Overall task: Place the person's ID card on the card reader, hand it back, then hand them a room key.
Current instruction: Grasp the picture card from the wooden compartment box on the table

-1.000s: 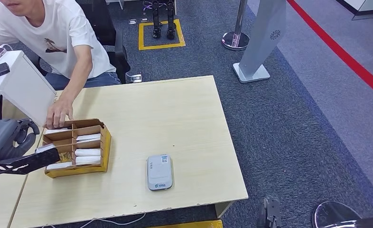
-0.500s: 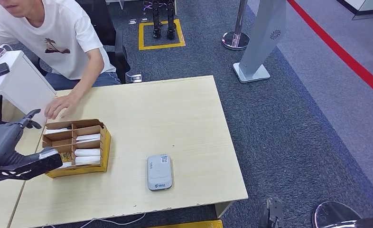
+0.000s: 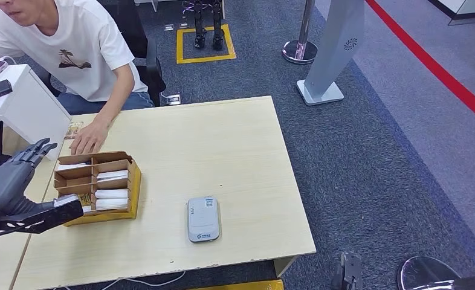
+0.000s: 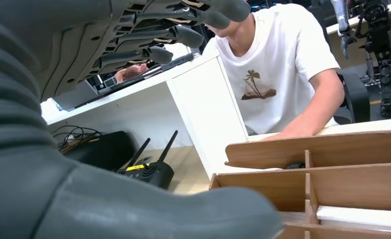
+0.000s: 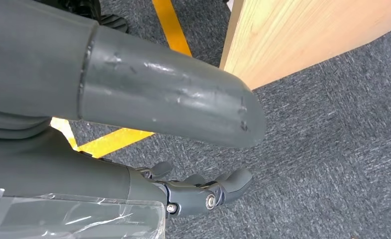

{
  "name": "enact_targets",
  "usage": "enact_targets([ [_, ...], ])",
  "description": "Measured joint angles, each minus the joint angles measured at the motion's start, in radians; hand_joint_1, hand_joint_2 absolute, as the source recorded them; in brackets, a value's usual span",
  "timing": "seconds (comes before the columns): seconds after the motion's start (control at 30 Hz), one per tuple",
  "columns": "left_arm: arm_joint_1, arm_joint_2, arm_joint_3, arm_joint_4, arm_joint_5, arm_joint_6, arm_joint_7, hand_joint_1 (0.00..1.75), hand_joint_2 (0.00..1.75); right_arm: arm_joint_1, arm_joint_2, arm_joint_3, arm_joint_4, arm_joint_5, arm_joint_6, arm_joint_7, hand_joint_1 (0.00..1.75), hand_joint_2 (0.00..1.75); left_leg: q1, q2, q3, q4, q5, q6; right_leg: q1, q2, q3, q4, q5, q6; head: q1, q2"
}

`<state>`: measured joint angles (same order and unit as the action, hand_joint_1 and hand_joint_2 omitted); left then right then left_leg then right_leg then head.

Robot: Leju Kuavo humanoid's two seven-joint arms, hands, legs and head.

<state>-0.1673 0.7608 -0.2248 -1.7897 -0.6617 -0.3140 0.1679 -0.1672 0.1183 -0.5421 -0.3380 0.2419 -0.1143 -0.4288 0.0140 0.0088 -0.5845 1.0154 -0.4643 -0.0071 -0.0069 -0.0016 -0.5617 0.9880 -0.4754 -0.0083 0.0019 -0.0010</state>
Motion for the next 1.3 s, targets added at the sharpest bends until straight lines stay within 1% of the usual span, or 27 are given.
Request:
enact_targets([
  [0.5, -0.023, -0.004, -0.032, 0.001, 0.026, -0.049, -0.020, 0.00, 1.75, -0.002, 0.000, -0.007, -0.001, 0.013, -0.001, 0.002, 0.00, 0.00, 0.000, 0.000, 0.000, 0.000, 0.000, 0.000, 0.000, 0.000, 0.000, 0.000, 0.000, 0.000, 0.000, 0.000],
  [1.0, -0.086, -0.004, -0.083, 0.013, 0.113, -0.093, -0.030, 0.00, 1.75, -0.008, 0.000, -0.015, -0.001, 0.020, -0.001, 0.007, 0.00, 0.00, 0.000, 0.000, 0.000, 0.000, 0.000, 0.000, 0.000, 0.000, 0.000, 0.000, 0.000, 0.000, 0.000, 0.000],
  [1.3, -0.119, 0.022, -0.105, 0.019, 0.232, -0.136, -0.023, 0.00, 1.75, -0.012, 0.000, -0.017, -0.001, 0.028, -0.001, 0.008, 0.00, 0.00, 0.000, 0.000, 0.000, 0.000, 0.000, 0.000, 0.000, 0.000, 0.000, 0.000, 0.000, 0.000, 0.000, 0.000],
])
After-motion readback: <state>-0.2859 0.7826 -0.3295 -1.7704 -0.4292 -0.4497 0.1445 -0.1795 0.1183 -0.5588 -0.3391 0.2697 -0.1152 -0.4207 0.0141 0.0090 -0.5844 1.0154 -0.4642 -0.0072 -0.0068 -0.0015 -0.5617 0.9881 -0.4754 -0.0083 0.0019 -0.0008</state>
